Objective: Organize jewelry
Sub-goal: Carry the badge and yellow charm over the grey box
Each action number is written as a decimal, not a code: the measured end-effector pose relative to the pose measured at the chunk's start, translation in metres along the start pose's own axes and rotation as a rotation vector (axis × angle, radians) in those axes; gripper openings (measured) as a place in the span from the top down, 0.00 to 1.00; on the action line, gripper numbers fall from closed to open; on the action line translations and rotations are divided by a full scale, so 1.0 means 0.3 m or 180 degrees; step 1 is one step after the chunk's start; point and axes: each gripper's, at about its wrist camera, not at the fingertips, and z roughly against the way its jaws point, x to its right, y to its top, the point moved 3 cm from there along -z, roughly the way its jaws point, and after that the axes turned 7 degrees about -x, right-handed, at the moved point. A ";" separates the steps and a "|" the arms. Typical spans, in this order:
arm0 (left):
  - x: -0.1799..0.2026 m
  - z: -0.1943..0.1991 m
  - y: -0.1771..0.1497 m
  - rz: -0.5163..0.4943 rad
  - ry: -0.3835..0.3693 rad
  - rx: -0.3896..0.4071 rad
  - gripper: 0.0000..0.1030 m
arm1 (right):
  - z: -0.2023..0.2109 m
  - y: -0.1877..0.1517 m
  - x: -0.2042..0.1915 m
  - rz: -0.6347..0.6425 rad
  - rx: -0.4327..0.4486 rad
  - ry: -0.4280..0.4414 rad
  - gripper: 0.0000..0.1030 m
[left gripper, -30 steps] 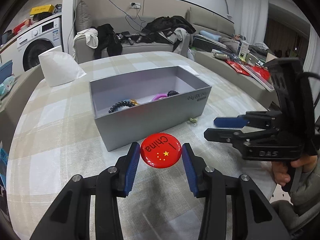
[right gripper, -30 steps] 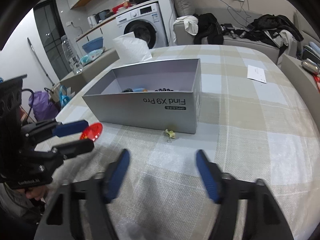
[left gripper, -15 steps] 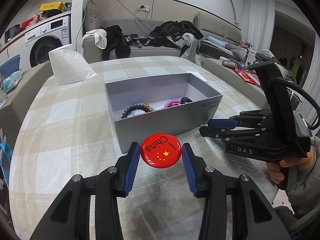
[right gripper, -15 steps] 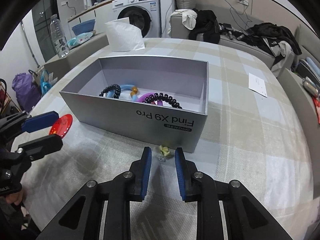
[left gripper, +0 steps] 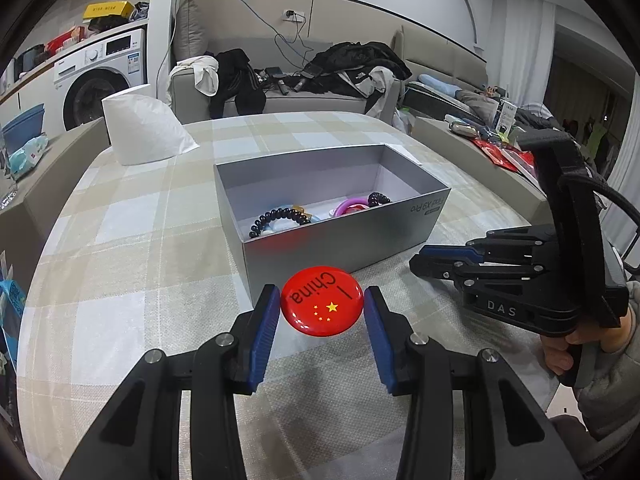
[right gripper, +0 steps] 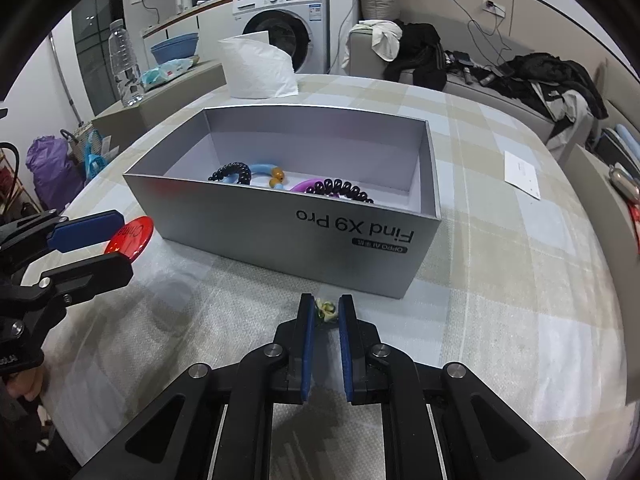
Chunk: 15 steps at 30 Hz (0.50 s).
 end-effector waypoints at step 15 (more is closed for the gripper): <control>-0.004 0.107 0.055 0.0003 0.0071 0.0414 0.63 | 0.237 0.025 0.022 -0.0180 0.0680 0.0389 0.90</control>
